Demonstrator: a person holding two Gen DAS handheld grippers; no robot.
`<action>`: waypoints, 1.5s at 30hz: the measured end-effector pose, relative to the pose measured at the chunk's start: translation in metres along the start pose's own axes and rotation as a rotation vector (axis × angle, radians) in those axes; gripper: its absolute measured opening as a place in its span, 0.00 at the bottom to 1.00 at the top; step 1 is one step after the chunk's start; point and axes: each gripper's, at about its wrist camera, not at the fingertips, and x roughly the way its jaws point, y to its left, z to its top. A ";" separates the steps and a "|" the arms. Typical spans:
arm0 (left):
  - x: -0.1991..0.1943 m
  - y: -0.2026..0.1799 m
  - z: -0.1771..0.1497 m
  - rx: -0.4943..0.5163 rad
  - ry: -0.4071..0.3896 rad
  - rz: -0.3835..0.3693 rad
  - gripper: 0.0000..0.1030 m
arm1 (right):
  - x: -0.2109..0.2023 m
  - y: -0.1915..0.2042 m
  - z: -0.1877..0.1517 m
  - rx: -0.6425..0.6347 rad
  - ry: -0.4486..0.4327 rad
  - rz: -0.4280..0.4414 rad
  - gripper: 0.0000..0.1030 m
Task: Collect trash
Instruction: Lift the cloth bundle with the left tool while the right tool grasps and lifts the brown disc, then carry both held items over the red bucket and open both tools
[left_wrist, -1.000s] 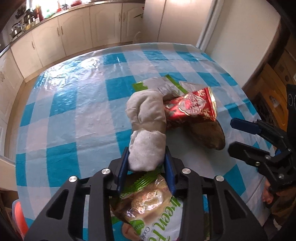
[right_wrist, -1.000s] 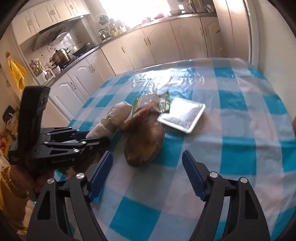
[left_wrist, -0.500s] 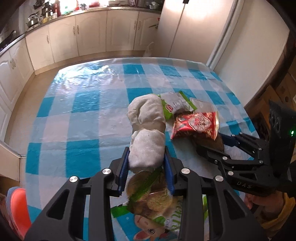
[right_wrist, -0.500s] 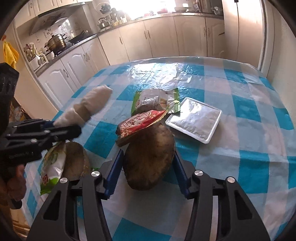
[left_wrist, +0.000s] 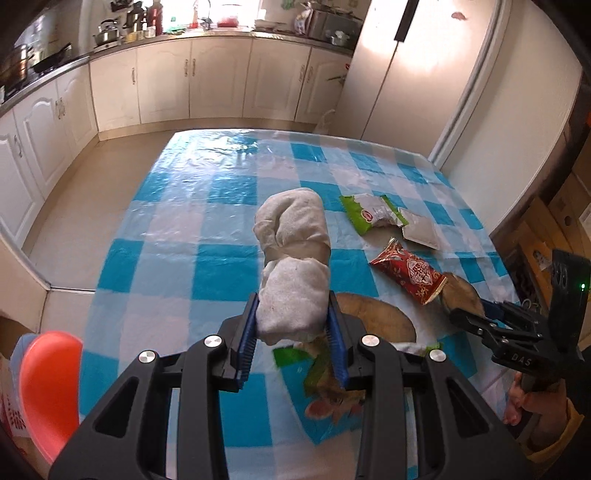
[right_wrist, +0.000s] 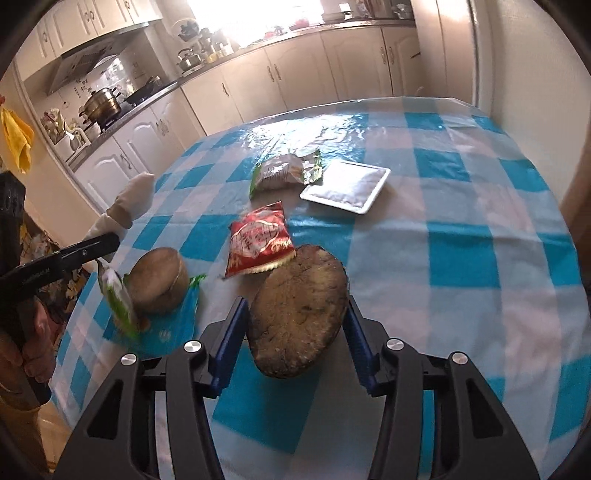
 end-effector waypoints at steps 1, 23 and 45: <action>-0.003 0.002 -0.002 -0.005 -0.006 -0.001 0.35 | -0.005 0.000 -0.003 0.005 -0.005 0.000 0.51; -0.094 0.074 -0.059 -0.161 -0.112 0.080 0.35 | -0.049 0.105 0.022 -0.142 -0.080 0.166 0.51; -0.104 0.244 -0.150 -0.521 -0.035 0.343 0.35 | 0.104 0.370 -0.007 -0.543 0.247 0.427 0.52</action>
